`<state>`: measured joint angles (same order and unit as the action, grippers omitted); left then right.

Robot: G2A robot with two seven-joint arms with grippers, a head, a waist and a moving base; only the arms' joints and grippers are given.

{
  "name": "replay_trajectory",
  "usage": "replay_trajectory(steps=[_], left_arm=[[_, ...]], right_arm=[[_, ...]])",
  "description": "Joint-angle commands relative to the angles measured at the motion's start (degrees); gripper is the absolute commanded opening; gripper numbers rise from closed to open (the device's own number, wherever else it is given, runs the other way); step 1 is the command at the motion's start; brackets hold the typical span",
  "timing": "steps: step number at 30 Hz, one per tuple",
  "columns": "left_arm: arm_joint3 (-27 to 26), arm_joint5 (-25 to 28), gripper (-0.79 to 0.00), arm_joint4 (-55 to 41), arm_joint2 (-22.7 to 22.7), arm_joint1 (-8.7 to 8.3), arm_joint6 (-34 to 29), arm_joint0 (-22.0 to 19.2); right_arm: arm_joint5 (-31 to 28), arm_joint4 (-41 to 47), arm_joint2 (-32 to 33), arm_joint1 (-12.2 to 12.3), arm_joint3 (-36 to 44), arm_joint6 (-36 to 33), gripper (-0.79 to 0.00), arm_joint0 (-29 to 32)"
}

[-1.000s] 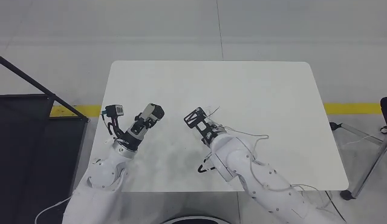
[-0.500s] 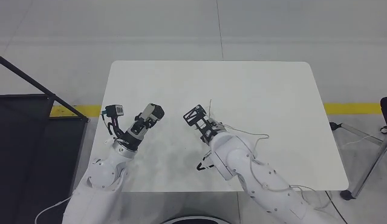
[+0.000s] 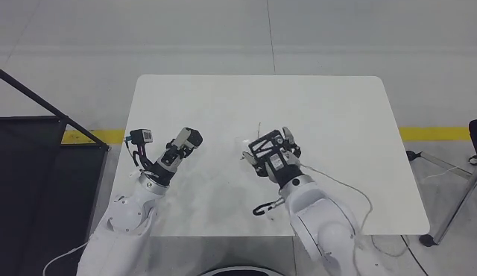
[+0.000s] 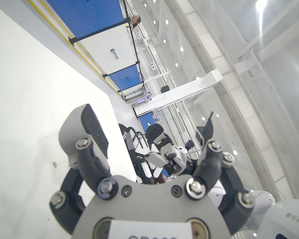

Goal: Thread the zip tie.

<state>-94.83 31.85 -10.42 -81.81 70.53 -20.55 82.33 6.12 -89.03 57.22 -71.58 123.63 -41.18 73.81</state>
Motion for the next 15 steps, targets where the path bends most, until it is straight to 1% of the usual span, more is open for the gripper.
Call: replay_trajectory(steps=[1,4,7,8,10,15], left_arm=[[0.0,0.0,0.000,0.0,0.0,0.00,0.0,0.0],[0.0,0.0,0.000,0.0,0.0,0.00,0.0,0.0],[0.0,0.0,0.000,0.0,0.0,0.00,0.0,0.0],[0.0,0.0,-0.001,0.0,0.0,0.00,0.0,0.0],[0.0,0.0,-0.001,0.0,0.0,0.00,0.0,0.0],[0.0,0.0,0.000,0.0,0.0,0.00,0.0,0.0]], right_arm=[[-0.9,0.6,2.5,0.4,2.2,4.0,0.000,3.0],[-3.3,3.1,6.4,0.9,5.1,8.1,0.000,6.8],[-5.8,7.1,10.7,1.3,7.4,9.4,0.000,9.0],[-5.2,6.0,9.5,1.3,6.9,9.4,-0.001,8.6],[-5.8,7.2,11.0,1.3,7.5,9.5,-0.001,9.1],[-5.8,7.1,10.7,1.3,7.4,9.4,-0.001,9.0]])
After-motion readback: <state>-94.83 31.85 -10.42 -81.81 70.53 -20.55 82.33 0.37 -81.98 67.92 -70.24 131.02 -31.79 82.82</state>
